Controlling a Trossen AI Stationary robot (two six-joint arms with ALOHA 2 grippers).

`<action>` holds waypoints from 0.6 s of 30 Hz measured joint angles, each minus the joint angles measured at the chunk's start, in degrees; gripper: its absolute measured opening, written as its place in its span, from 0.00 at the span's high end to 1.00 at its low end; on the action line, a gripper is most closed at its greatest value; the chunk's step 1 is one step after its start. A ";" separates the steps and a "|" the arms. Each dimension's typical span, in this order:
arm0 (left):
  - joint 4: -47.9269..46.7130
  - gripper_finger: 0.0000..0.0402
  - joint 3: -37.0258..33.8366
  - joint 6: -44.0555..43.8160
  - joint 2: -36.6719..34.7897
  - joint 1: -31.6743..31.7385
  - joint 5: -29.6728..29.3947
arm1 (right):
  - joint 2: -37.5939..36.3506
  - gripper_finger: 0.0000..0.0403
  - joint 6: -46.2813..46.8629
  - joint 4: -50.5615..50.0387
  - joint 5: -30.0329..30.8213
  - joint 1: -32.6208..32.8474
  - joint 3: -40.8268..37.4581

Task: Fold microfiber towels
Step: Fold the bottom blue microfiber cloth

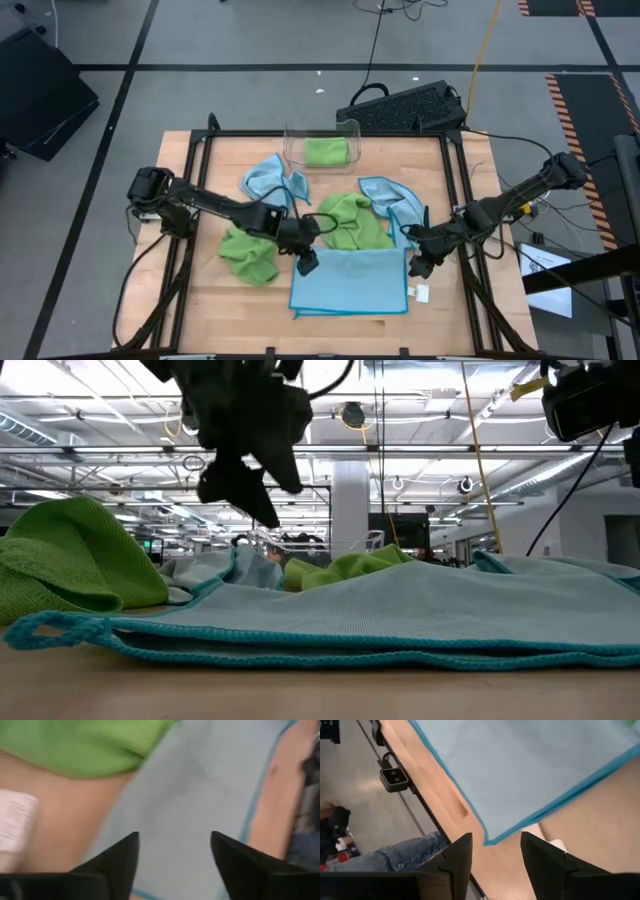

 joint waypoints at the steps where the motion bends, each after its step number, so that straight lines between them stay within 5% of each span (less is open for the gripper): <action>1: -0.57 0.32 0.00 4.21 0.00 0.57 -0.63 | -0.56 0.60 -0.84 -0.85 -0.95 -0.77 0.00; 9: -4.78 0.24 0.00 29.58 0.21 2.34 -2.29 | -3.99 0.60 -10.07 -5.76 -5.83 -5.67 0.00; 18: -5.43 0.40 0.00 30.43 6.10 3.22 1.00 | -7.12 0.60 -19.65 -10.50 -7.68 -11.61 -0.02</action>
